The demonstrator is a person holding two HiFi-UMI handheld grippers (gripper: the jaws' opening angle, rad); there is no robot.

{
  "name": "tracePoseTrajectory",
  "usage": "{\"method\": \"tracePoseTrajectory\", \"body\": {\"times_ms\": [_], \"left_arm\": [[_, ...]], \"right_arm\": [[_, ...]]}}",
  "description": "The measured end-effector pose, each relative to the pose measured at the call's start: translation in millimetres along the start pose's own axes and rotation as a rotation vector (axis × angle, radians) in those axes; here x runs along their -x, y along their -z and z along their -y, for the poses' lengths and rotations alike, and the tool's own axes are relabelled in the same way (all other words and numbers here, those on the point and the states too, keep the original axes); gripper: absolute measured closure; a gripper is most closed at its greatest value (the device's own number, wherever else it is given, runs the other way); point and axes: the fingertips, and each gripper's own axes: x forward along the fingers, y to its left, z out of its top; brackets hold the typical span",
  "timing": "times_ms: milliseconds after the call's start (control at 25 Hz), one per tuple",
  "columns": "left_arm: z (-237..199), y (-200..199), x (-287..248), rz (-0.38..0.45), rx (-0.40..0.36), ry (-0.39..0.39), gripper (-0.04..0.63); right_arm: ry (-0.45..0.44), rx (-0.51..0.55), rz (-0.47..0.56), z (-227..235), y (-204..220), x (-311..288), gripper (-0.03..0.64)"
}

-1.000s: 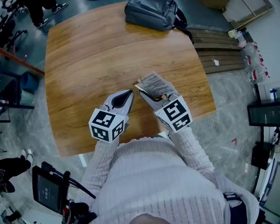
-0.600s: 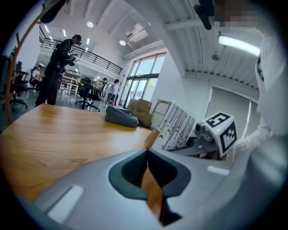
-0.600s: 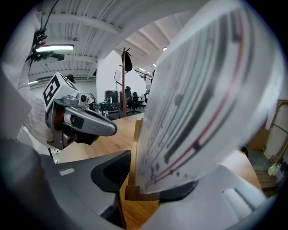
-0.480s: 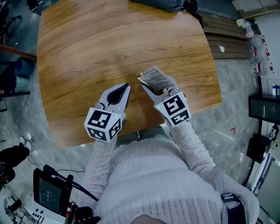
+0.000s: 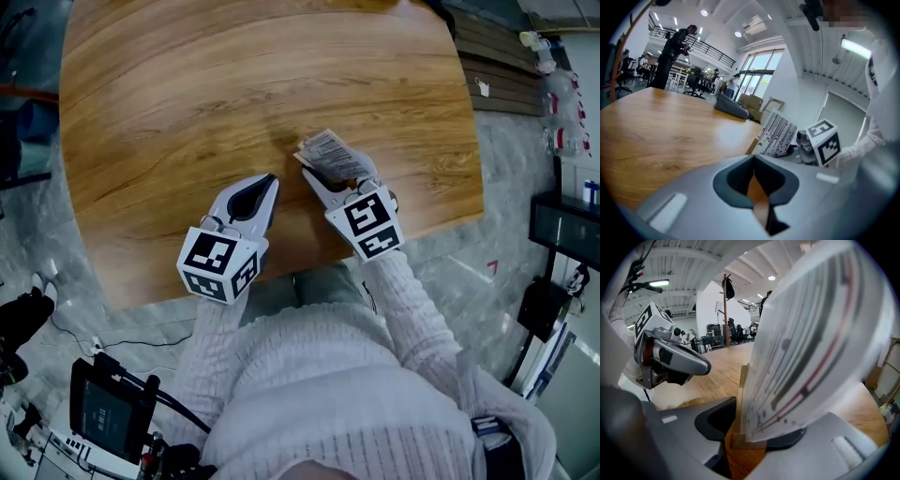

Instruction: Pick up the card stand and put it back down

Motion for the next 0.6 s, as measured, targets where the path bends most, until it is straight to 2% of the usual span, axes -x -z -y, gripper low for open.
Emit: {"method": "tracePoseTrajectory", "body": {"times_ms": [360, 600], "left_arm": [[-7, 6, 6, -0.008, 0.016, -0.01, 0.587], [-8, 10, 10, -0.001, 0.025, -0.002, 0.588]], "right_arm": [[0.026, 0.019, -0.068, -3, 16, -5, 0.428], [0.032, -0.01, -0.065, -7, 18, -8, 0.426]]}}
